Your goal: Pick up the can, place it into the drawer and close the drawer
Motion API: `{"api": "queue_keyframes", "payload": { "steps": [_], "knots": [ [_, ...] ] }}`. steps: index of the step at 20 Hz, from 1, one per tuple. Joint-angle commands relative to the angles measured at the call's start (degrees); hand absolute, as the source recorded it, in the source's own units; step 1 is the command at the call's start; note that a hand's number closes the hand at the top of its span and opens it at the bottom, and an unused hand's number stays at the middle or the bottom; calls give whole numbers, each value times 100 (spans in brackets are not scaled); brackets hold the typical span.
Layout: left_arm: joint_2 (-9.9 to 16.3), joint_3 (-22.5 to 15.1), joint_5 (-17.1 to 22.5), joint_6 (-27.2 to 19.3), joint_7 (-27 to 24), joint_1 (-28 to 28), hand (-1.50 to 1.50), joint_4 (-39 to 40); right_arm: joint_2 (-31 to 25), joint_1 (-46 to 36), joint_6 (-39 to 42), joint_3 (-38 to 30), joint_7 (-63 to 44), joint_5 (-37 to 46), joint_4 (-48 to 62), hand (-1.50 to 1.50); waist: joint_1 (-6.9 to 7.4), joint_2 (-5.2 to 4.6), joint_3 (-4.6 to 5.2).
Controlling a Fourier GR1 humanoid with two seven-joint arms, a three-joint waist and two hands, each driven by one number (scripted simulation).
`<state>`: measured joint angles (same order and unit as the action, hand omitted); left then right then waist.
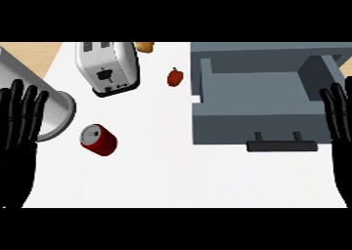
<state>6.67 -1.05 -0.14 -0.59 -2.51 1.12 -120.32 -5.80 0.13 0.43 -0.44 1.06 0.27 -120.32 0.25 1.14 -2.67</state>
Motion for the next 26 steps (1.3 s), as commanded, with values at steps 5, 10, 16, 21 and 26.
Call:
{"api": "queue_keyframes", "payload": {
  "steps": [5, 10, 16, 21, 26],
  "knots": [
    [1002, 403, 2143, 2088, -255, -300, -150, 444, 90, 111, 156, 164, -99, -254, -46, -150, -81, -125, 288],
    [2013, 897, 2616, 2849, 639, 119, -150, 1434, 139, 610, -482, -436, -1024, -63, 252, -150, -100, -142, 279],
    [2908, 1725, 4280, 3660, 1410, -16, -150, 1609, -92, 967, -191, -871, -1138, -523, -51, -150, -32, -103, 265],
    [2783, 2084, 4156, 4078, 1180, 244, -150, 1832, -119, 1426, 314, -1338, -400, -987, 352, -150, -27, -108, 264],
    [3183, 2382, 4842, 4357, 1666, 4, -150, 2199, -87, 1913, 605, -1478, -581, -1197, -230, -150, -50, -107, 266]
  ]
}}
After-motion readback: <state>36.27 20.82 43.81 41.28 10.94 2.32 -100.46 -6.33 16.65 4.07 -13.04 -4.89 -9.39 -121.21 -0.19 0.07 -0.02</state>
